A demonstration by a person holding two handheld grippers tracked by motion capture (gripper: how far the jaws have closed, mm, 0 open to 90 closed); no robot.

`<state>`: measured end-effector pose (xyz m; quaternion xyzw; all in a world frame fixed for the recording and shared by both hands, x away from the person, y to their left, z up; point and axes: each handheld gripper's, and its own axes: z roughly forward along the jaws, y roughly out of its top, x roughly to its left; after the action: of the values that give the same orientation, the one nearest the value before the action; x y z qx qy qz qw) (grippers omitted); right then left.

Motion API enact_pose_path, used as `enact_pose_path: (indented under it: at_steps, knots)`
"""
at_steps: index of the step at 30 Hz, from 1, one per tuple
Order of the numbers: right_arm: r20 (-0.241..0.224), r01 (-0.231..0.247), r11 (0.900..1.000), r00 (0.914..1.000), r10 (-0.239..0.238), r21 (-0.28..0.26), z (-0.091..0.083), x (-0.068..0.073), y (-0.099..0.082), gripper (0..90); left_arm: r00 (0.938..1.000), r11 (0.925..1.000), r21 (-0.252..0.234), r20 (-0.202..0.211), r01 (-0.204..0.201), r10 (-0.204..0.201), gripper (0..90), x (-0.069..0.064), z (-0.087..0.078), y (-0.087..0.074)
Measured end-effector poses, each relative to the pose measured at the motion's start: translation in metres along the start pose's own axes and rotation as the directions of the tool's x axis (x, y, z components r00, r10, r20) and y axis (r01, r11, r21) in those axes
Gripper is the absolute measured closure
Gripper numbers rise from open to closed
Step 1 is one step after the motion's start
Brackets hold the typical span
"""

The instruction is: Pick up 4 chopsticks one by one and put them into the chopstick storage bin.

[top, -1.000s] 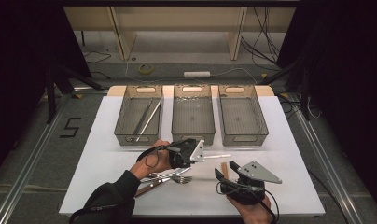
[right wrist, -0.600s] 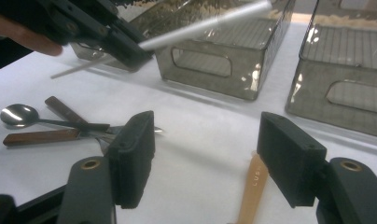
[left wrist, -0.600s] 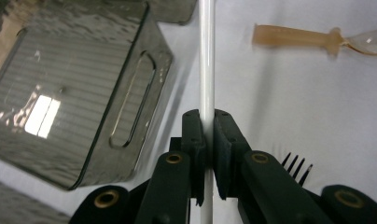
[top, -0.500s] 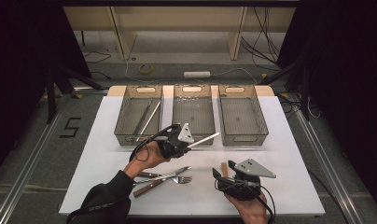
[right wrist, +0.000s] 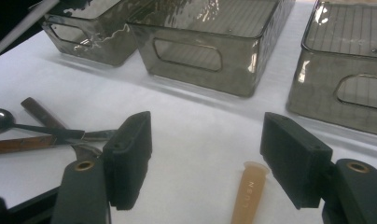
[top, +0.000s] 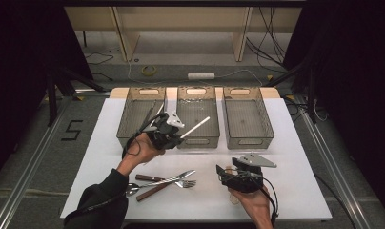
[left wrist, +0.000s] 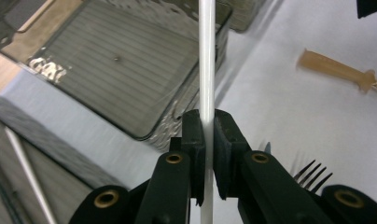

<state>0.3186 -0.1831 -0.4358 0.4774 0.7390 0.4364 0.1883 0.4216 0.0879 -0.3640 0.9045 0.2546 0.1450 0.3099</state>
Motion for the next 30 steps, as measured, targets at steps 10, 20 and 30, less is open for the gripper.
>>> enact_pose_path:
  at_steps: [10, 20, 30]
  knots:
    - [0.005, 0.046, 0.9923, 0.9989, -0.047, 0.115, 0.004, -0.003, 0.005, 35.0, 0.9924, 0.9929, -0.023, -0.036, 0.117, -0.118, 83.4, 0.027, -0.016, -0.005]
    - [-0.031, 0.057, 0.9878, 0.9981, -0.053, 0.145, -0.003, -0.001, 0.000, 34.1, 0.9702, 0.9721, -0.029, -0.063, 0.233, -0.234, 83.4, 0.062, -0.023, -0.014]
    - [-0.049, 0.035, 0.9912, 0.9984, -0.029, 0.128, -0.005, -0.005, -0.001, 30.3, 0.9494, 0.9585, -0.031, -0.132, 0.283, -0.285, 83.5, 0.093, -0.029, -0.015]
